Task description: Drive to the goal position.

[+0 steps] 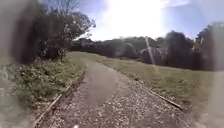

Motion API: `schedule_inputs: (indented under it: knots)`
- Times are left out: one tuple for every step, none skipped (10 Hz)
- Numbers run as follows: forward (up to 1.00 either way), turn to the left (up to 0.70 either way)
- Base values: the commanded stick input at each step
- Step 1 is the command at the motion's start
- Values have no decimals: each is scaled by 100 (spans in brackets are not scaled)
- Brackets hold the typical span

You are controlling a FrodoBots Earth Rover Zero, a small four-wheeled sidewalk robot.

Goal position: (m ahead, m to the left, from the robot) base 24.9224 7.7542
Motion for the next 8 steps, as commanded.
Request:
schedule_inputs:
  knots:
    - [70, 3]
    - [70, 3]
    - [70, 3]
    - [70, 5]
    - [70, 12]
    - [70, 16]
    - [70, 12]
    - [70, 6]
